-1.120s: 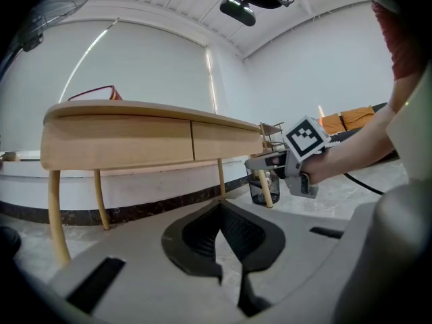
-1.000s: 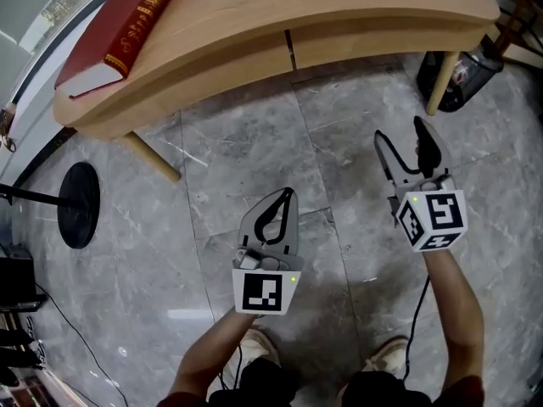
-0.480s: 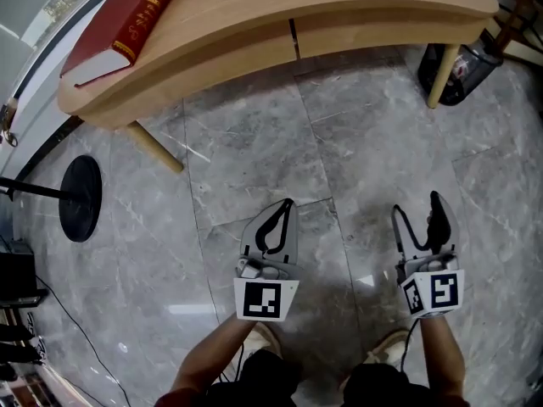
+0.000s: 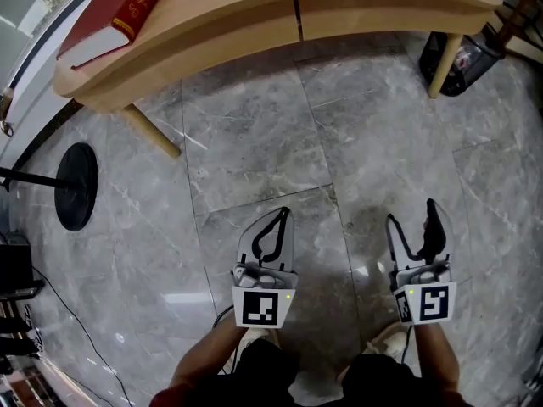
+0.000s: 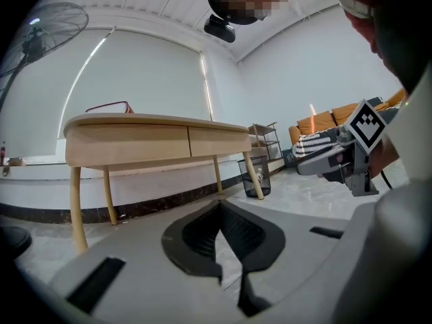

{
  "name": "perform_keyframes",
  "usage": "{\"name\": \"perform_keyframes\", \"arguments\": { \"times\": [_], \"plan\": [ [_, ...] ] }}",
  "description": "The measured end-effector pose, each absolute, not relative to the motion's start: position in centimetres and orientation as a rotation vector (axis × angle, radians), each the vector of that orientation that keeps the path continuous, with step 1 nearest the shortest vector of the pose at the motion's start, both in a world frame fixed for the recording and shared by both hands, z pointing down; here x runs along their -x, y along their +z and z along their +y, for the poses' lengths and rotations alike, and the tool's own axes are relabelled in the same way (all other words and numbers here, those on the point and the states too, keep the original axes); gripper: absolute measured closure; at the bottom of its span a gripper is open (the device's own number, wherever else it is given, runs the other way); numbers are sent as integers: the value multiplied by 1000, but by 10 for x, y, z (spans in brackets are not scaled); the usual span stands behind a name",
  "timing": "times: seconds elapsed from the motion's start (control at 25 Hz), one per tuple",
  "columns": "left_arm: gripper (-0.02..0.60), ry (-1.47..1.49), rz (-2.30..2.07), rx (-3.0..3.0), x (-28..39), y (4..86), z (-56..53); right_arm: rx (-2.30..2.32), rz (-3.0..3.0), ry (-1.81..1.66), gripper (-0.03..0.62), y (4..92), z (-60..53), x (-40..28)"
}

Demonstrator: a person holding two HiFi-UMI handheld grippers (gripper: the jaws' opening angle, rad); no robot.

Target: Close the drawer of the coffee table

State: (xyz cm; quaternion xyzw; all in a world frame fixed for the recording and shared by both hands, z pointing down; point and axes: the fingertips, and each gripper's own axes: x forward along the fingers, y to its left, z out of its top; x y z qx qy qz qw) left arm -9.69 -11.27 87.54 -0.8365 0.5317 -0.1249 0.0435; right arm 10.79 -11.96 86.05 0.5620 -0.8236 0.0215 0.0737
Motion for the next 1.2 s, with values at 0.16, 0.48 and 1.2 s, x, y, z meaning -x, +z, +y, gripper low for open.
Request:
{"name": "perform_keyframes", "arguments": {
  "times": [0.16, 0.48, 1.2],
  "plan": [
    [575, -391, 1637, 2552, 101, 877, -111, -1682, -2470, 71, 275, 864, -120, -107],
    [575, -282, 1699, 2554, 101, 869, -114, -1681, -2473, 70, 275, 864, -119, -110],
    [577, -245, 1726, 2571, 99, 867, -116, -1663, -2469, 81, 368, 869, -119, -110]
  ]
}}
